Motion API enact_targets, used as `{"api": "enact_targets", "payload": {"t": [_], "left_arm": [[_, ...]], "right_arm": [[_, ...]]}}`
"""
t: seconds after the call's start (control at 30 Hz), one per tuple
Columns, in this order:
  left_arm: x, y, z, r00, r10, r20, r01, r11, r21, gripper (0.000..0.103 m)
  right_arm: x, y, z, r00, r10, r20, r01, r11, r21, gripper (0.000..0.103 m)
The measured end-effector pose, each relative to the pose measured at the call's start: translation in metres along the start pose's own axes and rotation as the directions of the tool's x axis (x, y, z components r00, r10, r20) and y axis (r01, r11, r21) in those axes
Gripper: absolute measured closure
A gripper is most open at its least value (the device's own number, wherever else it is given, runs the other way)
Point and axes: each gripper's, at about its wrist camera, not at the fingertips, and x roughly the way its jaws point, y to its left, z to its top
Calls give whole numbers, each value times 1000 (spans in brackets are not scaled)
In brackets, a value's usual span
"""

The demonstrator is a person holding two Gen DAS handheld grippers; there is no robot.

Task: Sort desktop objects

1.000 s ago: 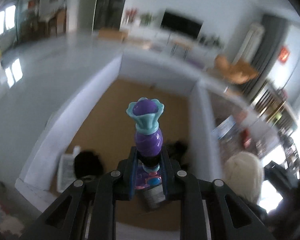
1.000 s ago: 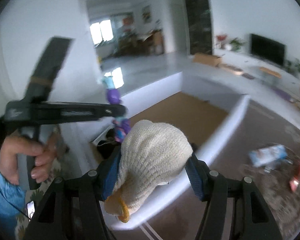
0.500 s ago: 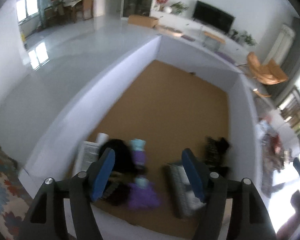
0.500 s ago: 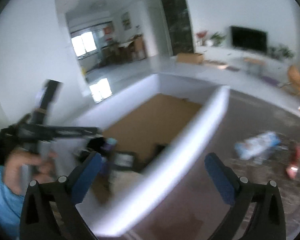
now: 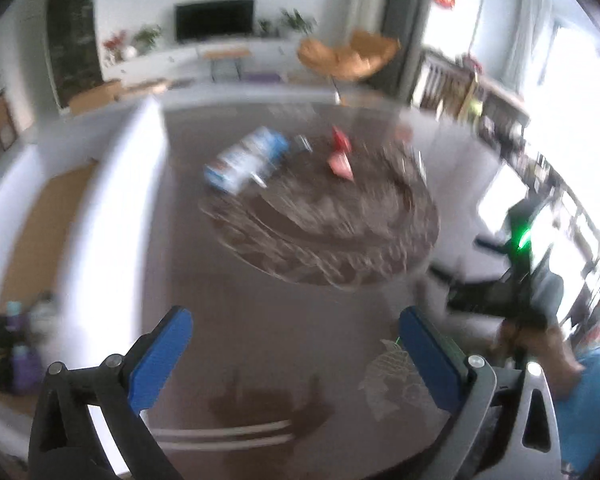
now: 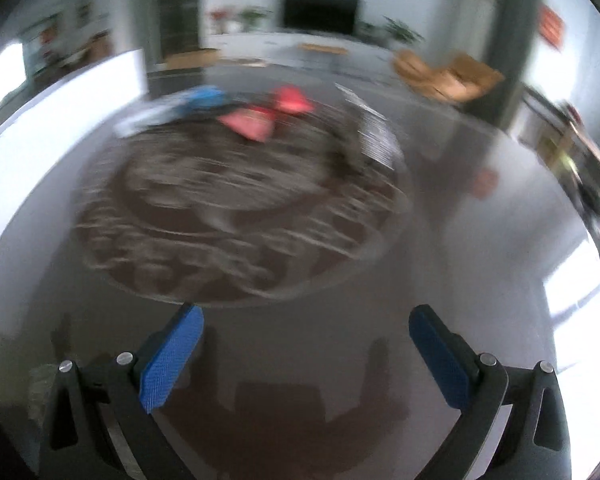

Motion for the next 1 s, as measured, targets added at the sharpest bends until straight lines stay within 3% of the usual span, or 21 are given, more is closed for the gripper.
{"api": "enact_targets", "payload": {"t": [0.13,0.2,0.37,0.47,1.0], "left_arm": [[74,-24,4,997,21,-78,-23,999,-22,0],[104,-26,13,995,30,-97,-36,998,-56,0],[133,-43,37,991,134,8,-134,991,-10,0],[140,-42,51,990,140,3,-140,989,-40,0],[136,-42,51,990,143,5,-142,989,-45,0]], "right_arm": [[9,-33,-5,999,10,-45,-4,991,134,0],[7,-32,-3,999,-2,-47,8,990,140,0],[4,-32,-2,999,-7,-47,13,989,148,0],[6,-31,-1,999,-6,-46,13,989,148,0],[5,-32,-2,999,-6,-46,13,989,148,0]]}}
